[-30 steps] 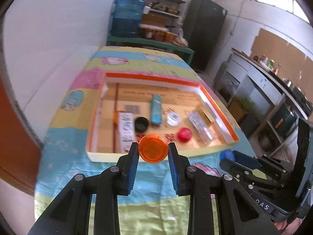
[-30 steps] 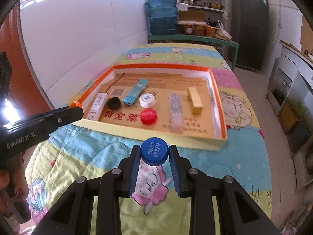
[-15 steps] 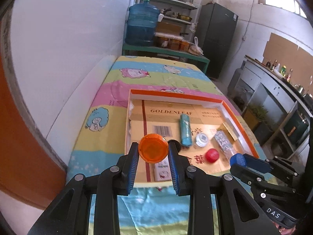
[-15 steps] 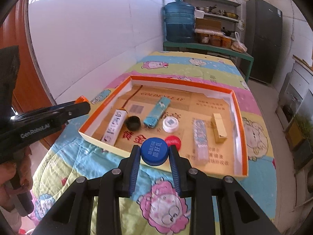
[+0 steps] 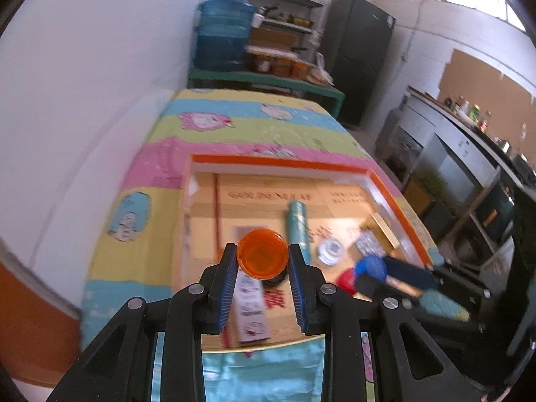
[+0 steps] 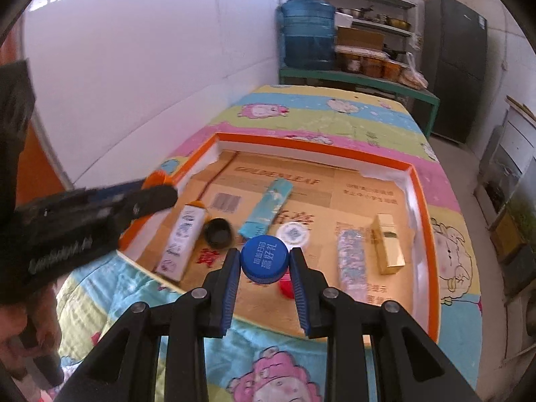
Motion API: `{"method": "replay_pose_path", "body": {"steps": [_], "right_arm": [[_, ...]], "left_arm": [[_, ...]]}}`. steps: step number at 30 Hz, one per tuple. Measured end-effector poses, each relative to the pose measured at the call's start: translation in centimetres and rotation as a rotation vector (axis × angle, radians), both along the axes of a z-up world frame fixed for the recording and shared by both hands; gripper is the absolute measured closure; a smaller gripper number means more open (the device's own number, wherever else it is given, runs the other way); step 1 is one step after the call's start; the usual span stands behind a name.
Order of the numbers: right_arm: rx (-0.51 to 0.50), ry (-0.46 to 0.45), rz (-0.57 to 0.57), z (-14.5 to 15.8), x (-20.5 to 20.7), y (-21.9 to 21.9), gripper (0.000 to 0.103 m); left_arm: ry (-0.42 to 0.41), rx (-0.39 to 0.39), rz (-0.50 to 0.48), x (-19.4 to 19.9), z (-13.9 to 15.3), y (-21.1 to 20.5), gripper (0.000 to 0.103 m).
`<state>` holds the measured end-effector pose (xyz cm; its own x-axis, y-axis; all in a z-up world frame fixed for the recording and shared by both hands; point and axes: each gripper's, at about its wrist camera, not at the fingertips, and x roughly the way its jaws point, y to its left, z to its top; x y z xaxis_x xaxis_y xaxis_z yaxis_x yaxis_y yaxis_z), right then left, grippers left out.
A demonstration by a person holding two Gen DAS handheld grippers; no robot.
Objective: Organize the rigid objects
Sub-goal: 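Carry the blue cap and orange cap over the tray with both grippers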
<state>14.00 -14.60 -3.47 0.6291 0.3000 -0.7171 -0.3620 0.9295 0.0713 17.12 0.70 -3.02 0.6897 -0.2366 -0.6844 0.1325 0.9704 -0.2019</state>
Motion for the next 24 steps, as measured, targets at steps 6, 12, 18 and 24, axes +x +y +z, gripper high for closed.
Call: {"method": "replay_pose_path", "body": {"steps": [6,12,18,24], "right_arm": [[-0.015,0.034,-0.063,-1.1,1.2,-2.3,0.073],[-0.024,0.042,-0.062,-1.7,1.8,-2.7,0.073],[-0.02,0.044,-0.053,-2.1,2.8,-2.2,0.073],[-0.024,0.055,-0.052,-2.6,3.7,-2.0,0.073]], "left_arm": [[0.056,0.007,-0.096,0.5,-2.1,-2.9,0.073],[0.096,0.023,-0.13,1.1,-3.7,-4.3,0.073],[0.122,0.037,-0.139,1.5,-4.7,-4.9,0.073],[0.136,0.033,-0.147,1.7,-5.4,-5.1,0.073]]}}
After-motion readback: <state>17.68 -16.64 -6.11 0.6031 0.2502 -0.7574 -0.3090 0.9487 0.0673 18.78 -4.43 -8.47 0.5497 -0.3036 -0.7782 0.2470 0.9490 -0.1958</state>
